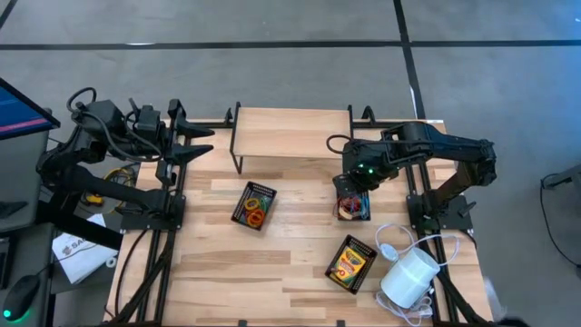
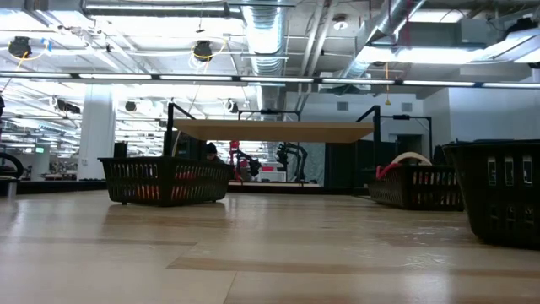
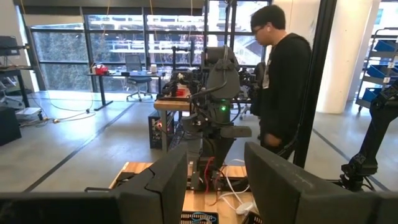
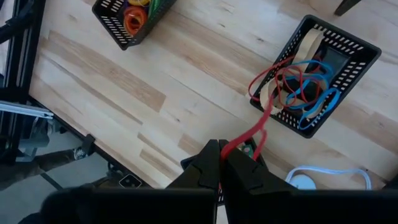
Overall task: Pick & Place Office Desk Supplies
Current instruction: Put the red rubber band into the top right black bin
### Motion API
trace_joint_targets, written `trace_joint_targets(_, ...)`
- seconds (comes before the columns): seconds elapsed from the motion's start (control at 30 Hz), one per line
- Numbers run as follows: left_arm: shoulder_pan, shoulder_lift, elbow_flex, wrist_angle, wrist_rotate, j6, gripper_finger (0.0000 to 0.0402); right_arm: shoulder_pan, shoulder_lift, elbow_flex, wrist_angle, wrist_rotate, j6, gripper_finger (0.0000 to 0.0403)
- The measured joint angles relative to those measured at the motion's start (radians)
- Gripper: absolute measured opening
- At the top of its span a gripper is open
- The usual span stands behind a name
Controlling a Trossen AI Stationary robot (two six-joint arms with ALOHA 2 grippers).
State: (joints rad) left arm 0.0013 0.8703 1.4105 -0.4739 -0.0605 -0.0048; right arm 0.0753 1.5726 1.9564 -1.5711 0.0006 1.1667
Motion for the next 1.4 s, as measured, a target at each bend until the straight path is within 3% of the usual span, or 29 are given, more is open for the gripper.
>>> trace_joint_targets(1.4, 0.0, 0.0, 0.0, 0.003, 0.002, -0.003, 0.0153, -0.013, 0.053, -0.001, 0.0, 0.038, -0.007, 0.0)
